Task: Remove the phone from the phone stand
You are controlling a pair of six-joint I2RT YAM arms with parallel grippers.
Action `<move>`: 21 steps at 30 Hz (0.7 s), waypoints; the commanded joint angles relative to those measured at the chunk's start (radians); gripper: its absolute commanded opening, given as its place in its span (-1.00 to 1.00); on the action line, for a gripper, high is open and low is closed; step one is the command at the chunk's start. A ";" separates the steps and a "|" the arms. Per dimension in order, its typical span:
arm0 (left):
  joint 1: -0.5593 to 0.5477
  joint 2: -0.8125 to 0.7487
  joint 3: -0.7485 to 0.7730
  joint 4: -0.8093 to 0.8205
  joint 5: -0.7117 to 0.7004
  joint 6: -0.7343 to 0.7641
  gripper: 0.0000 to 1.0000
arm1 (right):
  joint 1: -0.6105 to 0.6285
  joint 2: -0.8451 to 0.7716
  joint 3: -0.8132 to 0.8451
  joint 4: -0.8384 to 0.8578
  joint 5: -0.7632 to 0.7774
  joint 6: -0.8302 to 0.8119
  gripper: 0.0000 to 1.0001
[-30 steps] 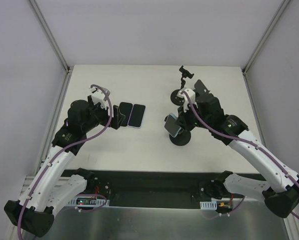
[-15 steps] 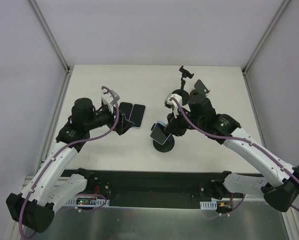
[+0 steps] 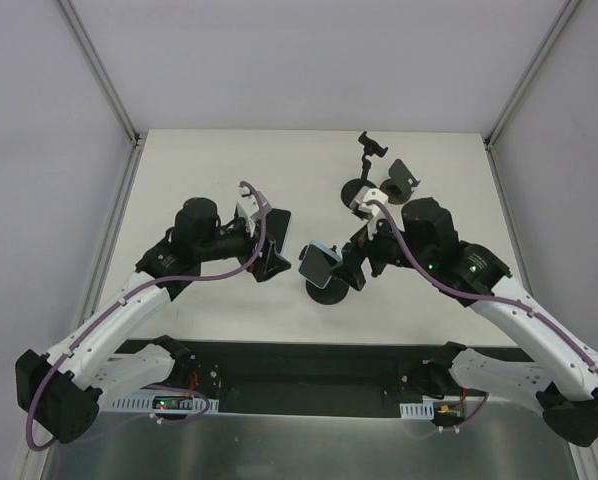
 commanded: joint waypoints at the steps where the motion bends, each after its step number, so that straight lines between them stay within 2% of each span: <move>1: -0.081 0.061 -0.017 0.082 -0.073 -0.042 0.98 | 0.005 -0.105 -0.049 0.042 0.117 0.042 0.93; 3: -0.091 0.090 -0.041 0.123 -0.067 -0.063 0.98 | 0.007 -0.136 -0.088 0.052 0.168 0.051 0.94; 11: -0.105 0.134 -0.227 0.480 -0.044 -0.110 0.98 | 0.005 -0.288 -0.237 0.135 0.245 0.160 0.94; 15: -0.130 0.185 -0.256 0.592 -0.032 -0.145 0.98 | 0.005 -0.313 -0.300 0.181 0.246 0.219 0.94; 21: -0.190 0.216 -0.276 0.668 -0.070 -0.162 0.98 | 0.007 -0.275 -0.360 0.243 0.211 0.252 0.94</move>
